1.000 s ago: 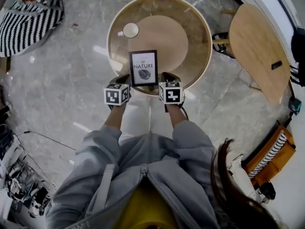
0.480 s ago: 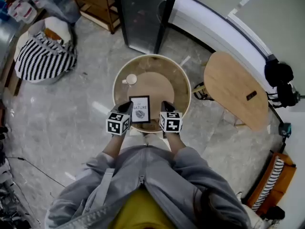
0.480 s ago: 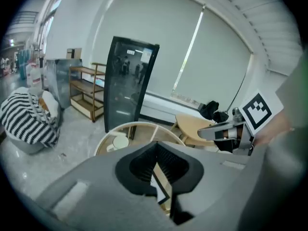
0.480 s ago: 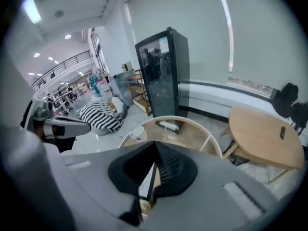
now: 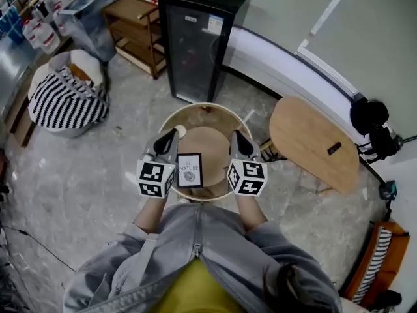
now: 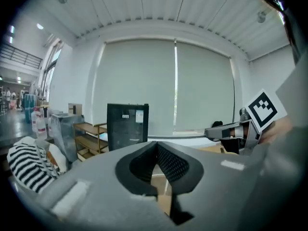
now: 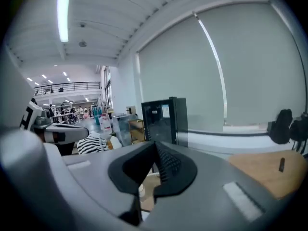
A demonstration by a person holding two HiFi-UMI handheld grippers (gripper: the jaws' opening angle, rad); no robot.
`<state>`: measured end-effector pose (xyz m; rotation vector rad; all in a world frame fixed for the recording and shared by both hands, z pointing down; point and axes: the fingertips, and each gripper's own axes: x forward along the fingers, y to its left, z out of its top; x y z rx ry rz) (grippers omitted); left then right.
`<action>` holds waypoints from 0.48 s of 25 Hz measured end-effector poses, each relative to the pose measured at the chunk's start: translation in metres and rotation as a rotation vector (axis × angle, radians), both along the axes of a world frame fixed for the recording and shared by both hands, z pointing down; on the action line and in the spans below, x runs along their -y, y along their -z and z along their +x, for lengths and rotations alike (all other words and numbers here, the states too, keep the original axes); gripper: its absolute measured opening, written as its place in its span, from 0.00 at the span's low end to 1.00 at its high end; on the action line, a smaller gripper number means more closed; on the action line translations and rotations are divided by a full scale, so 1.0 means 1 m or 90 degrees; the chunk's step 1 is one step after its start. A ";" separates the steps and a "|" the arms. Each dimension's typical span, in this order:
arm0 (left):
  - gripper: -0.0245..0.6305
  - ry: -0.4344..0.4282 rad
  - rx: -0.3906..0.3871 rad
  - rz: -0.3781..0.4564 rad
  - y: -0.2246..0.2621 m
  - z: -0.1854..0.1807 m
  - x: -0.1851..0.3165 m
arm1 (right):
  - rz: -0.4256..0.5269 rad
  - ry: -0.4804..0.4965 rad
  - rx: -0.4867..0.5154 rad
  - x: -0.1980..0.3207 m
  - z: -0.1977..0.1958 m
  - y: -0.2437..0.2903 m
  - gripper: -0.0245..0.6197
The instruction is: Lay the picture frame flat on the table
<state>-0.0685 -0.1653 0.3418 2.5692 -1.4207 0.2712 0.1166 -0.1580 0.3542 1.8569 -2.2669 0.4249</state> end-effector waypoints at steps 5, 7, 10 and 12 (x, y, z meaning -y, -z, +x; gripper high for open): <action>0.04 0.018 -0.028 0.091 0.075 0.003 -0.014 | 0.125 0.015 -0.036 -0.013 -0.008 0.083 0.04; 0.04 0.022 -0.029 0.111 0.095 0.002 -0.020 | 0.160 0.020 -0.038 -0.023 -0.013 0.105 0.04; 0.04 0.027 -0.024 0.136 0.118 0.001 -0.029 | 0.194 0.027 -0.039 -0.036 -0.019 0.130 0.04; 0.04 0.023 -0.027 0.148 0.132 0.004 -0.033 | 0.208 0.033 -0.048 -0.039 -0.021 0.142 0.04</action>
